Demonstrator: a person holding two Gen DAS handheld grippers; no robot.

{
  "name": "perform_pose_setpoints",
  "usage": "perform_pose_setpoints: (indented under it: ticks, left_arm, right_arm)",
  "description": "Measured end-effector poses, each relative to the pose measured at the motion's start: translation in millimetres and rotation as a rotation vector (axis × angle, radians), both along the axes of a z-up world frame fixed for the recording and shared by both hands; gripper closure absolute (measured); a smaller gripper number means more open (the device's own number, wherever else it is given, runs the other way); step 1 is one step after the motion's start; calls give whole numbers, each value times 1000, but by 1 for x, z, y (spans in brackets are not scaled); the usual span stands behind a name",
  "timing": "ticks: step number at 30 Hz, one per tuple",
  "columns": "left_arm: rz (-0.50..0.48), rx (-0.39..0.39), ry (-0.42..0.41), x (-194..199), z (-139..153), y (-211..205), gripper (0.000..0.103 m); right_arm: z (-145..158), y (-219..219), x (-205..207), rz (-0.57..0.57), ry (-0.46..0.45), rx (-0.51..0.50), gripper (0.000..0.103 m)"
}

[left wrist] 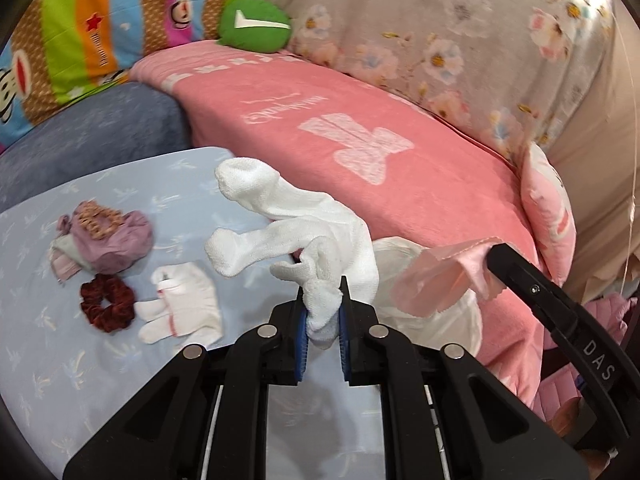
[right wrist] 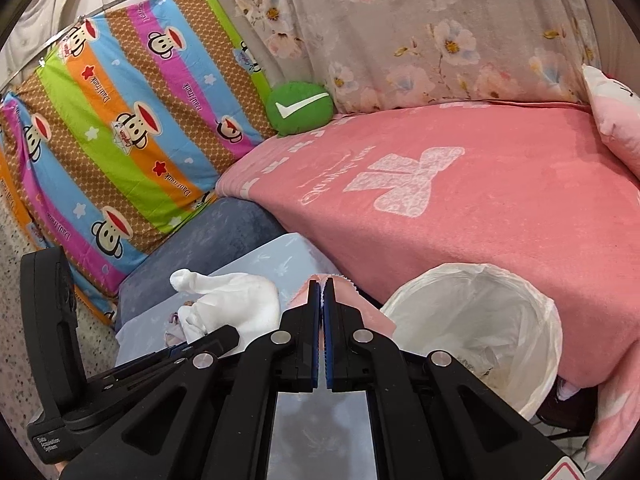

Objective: Collect trash
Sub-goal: 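Carry glove and pink cloth over the wastebasket and open both tools to drop them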

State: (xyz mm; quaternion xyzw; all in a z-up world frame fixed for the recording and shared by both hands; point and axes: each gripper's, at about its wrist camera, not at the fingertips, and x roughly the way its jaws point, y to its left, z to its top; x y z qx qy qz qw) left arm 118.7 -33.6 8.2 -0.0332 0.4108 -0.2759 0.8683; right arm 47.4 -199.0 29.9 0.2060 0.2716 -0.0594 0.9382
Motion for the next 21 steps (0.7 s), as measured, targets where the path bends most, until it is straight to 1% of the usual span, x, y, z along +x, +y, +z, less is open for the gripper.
perform_pose_setpoints:
  ticks: [7, 16, 18, 19, 21]
  left_arm:
    - [-104, 17, -3, -9, 0, -46, 90]
    - [-204, 33, 18, -21, -6, -86, 88]
    - [-203, 41, 18, -22, -7, -88, 85]
    - [-201, 49, 16, -22, -8, -89, 82]
    - [-189, 58, 13, -22, -9, -88, 72]
  right_arm:
    - [0, -43, -23, -77, -7, 12, 101]
    - [-10, -75, -36, -129, 10, 26, 101]
    - [-13, -79, -36, -136, 14, 31, 99]
    - [-13, -80, -37, -142, 11, 31, 94]
    - [-14, -81, -37, -146, 10, 35, 93]
